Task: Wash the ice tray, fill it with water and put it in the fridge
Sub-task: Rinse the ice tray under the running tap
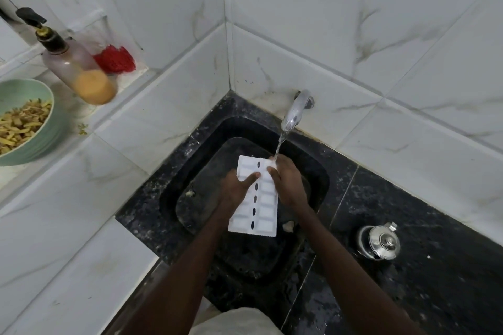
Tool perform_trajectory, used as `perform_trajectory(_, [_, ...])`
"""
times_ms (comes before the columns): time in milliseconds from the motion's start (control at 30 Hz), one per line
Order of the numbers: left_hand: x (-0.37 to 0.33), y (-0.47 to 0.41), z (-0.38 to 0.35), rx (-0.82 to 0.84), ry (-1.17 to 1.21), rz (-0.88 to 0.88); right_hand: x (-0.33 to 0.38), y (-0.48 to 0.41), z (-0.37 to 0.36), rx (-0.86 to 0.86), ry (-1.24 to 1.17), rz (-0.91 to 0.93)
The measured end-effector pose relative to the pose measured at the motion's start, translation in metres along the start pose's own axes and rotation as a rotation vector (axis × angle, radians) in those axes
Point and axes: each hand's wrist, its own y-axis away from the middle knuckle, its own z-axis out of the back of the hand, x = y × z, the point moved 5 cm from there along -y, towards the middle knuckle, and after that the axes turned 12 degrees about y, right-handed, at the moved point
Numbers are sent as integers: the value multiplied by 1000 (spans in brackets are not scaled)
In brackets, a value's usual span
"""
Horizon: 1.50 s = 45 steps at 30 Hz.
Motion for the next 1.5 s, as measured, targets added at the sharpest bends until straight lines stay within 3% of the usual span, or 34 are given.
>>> perform_trajectory(167, [7,11,-8,4,235,19,-8,8,-6,-33,23,-121])
perform_trajectory(333, [16,25,-12,-82,376,1,-10,14,-5,-144,-171,-228])
perform_trajectory(467, [18,31,-15,-138,425,-2,-7,15,-5,-132,-208,-191])
perform_trajectory(833, [6,35,-23,-164,446,-37,-3,4,-21,170,474,189])
perform_trajectory(933, [6,35,-27,-126,472,-23,-9,3,-14,137,474,91])
perform_trajectory(1067, [6,32,-23,-185,473,-16,3,11,-25,199,528,247])
perform_trajectory(1200, [-2,30,-29,-218,448,-37,4,17,-25,161,497,159])
perform_trajectory(1300, [-4,27,-24,-301,471,-38,10,30,-35,156,529,230])
perform_trajectory(1500, [-11,24,-27,-276,457,-72,6,35,-30,86,492,112])
